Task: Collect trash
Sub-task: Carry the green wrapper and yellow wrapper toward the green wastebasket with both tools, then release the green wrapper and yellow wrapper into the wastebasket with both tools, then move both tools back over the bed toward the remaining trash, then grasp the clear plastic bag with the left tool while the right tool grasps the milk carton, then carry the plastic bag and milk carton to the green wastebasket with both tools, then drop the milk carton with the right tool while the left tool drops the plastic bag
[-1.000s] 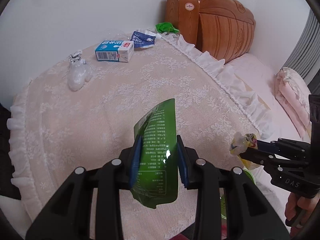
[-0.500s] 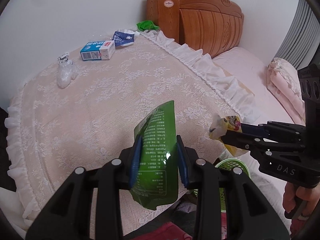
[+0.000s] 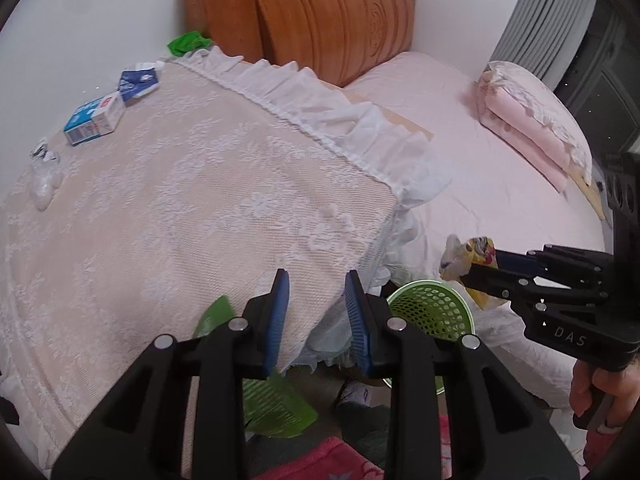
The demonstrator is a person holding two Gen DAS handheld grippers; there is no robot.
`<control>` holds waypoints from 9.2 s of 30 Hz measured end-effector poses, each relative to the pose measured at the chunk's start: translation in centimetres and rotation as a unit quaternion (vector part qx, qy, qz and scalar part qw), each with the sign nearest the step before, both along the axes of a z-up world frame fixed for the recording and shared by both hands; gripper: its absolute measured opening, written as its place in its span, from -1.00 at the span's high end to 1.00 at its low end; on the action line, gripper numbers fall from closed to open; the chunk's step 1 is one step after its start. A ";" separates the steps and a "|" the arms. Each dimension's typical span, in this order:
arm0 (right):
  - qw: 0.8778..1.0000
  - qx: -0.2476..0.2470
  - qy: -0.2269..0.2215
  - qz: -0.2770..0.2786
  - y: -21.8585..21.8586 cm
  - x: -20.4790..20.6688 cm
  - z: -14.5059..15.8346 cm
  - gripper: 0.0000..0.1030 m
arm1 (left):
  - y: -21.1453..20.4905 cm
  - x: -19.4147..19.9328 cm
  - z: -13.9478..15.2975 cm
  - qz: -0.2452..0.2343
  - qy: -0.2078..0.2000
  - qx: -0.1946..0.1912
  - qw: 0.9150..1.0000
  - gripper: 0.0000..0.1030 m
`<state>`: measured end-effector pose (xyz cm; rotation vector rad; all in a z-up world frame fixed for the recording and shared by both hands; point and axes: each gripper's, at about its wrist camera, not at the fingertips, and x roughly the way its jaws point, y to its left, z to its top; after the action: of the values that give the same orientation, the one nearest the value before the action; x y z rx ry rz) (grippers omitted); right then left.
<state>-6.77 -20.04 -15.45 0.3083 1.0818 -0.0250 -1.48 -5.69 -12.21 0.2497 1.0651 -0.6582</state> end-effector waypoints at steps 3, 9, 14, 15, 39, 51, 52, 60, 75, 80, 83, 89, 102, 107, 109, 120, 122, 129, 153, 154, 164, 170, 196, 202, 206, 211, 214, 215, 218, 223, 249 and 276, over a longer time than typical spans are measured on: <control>0.999 0.007 0.021 -0.048 -2.8 -3.0 -1.4 0.44 | -0.8 0.3 -0.3 0.006 -0.001 0.002 1.000 0.45; 0.995 0.030 0.027 -0.096 -5.8 -5.1 -3.2 0.44 | 1.7 2.2 0.2 0.039 -0.013 0.019 0.999 0.45; 0.995 0.039 0.019 -0.090 -5.7 -4.1 -3.4 0.44 | 4.5 3.2 0.8 0.038 -0.018 0.021 0.999 0.45; 0.995 0.041 0.017 -0.084 -5.3 -3.7 -3.4 0.44 | 5.0 3.2 1.0 0.033 -0.023 0.023 0.999 0.33; 0.998 0.035 0.037 0.023 -3.5 -1.6 -3.4 0.44 | 6.0 0.7 -5.3 0.252 0.136 0.060 0.956 -0.43; 0.999 0.047 0.018 0.008 -5.1 -2.2 -3.4 0.44 | 5.2 0.1 -3.6 0.222 0.111 0.049 0.967 0.36; 0.999 0.047 0.015 0.004 -5.3 -2.4 -3.3 0.44 | 4.5 -0.2 -3.0 0.207 0.102 0.049 0.972 0.36; 0.998 0.033 0.014 -0.059 -8.4 -6.1 -2.8 0.44 | -5.5 -4.3 -2.3 0.012 0.081 0.048 0.996 0.36; 0.985 0.032 0.058 -0.157 -14.3 -14.5 -5.4 0.44 | -16.9 -10.4 -9.8 -0.141 0.165 0.092 0.972 -0.39; 0.984 0.038 0.056 -0.162 -14.7 -14.7 -5.8 0.44 | -17.0 -11.2 -8.8 -0.150 0.131 0.098 0.975 -0.70; 0.984 0.040 0.055 -0.162 -14.5 -14.6 -6.0 0.44 | -16.4 -10.8 -8.2 -0.139 0.124 0.096 0.978 -0.77; 0.985 0.045 0.066 -0.154 -14.1 -14.3 -6.7 0.43 | -15.6 -9.6 -7.2 -0.116 0.116 0.094 0.982 -0.78; 0.979 0.038 0.087 -0.182 -14.2 -13.8 -7.7 -0.80 | -14.3 -8.6 -6.5 -0.098 0.106 0.089 0.985 -0.78; 0.978 0.034 0.083 -0.187 -14.4 -13.5 -7.4 -0.80 | -13.9 -8.4 -6.1 -0.092 0.102 0.086 0.987 -0.78; 0.979 0.033 0.077 -0.187 -14.2 -13.0 -6.8 -0.80 | -13.4 -8.1 -5.5 -0.083 0.090 0.082 0.989 -0.78; 0.994 -0.021 -0.049 -0.099 -9.5 -5.9 2.5 -0.94 | -5.0 -2.7 2.8 0.047 -0.038 0.034 0.998 -0.85; 0.994 -0.023 -0.068 -0.079 -8.4 -4.4 3.9 -0.95 | -2.9 -1.8 3.8 0.071 -0.053 0.034 0.996 -0.85; 0.995 -0.020 -0.095 -0.013 -3.9 1.2 6.8 -0.95 | 3.9 1.5 5.2 0.159 -0.062 0.024 0.985 -0.85; 0.993 0.005 -0.043 0.111 12.5 21.5 3.6 -0.95 | 21.6 30.6 -4.2 0.384 -0.026 0.095 0.918 -0.85; 0.993 0.007 -0.041 0.113 12.8 21.9 3.3 -0.95 | 21.8 31.5 -5.0 0.386 -0.021 0.100 0.917 -0.84; 0.980 -0.015 -0.029 0.194 17.0 27.3 1.9 -0.95 | 23.2 34.3 -7.2 0.373 0.023 0.060 0.926 0.14; 0.942 -0.094 -0.066 0.316 21.3 32.6 2.8 -0.95 | 25.0 32.5 -5.4 0.365 0.020 0.023 0.930 0.19; 0.889 -0.172 0.017 0.425 28.1 46.4 -4.8 -0.39 | 28.3 26.6 -1.8 0.354 0.009 0.015 0.935 0.19; 0.924 -0.098 -0.007 0.369 24.7 41.2 -2.2 -0.38 | 27.2 23.8 0.1 0.349 -0.002 0.022 0.937 0.19; 0.948 -0.039 -0.028 0.314 21.1 35.4 -0.5 -0.38 | 25.8 21.0 1.0 0.340 0.003 0.023 0.940 0.19; 0.969 0.032 -0.035 0.242 16.0 26.5 0.6 -0.39 | 22.7 17.0 1.8 0.309 0.009 0.025 0.951 0.19; 0.976 0.039 -0.041 0.209 13.6 22.8 1.6 -0.39 | 20.2 14.4 2.0 0.280 0.009 0.028 0.960 0.19; 0.979 0.040 -0.043 0.196 13.3 21.3 1.6 -0.39 | 19.3 13.5 2.0 0.271 0.010 0.025 0.962 0.19; 0.984 0.054 -0.052 0.161 11.1 17.5 1.8 -0.39 | 16.4 11.0 1.9 0.239 0.015 0.015 0.971 0.19; 0.989 0.078 -0.054 0.111 7.8 12.7 1.5 -0.39 | 11.2 7.9 1.1 0.178 0.033 0.006 0.983 0.19; 0.985 0.064 0.029 -0.158 -6.9 -5.6 -3.2 -0.39 | -5.9 -1.5 -1.7 -0.061 0.066 0.038 0.995 0.19; 0.964 0.055 0.119 -0.232 -9.6 -10.8 -7.7 -0.90 | -10.7 -6.4 -3.3 -0.119 0.087 0.058 0.987 0.19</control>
<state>-17.53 -29.60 -23.12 0.6687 1.2298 -0.4306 -7.91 -16.40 -15.48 0.4315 1.2538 -0.8454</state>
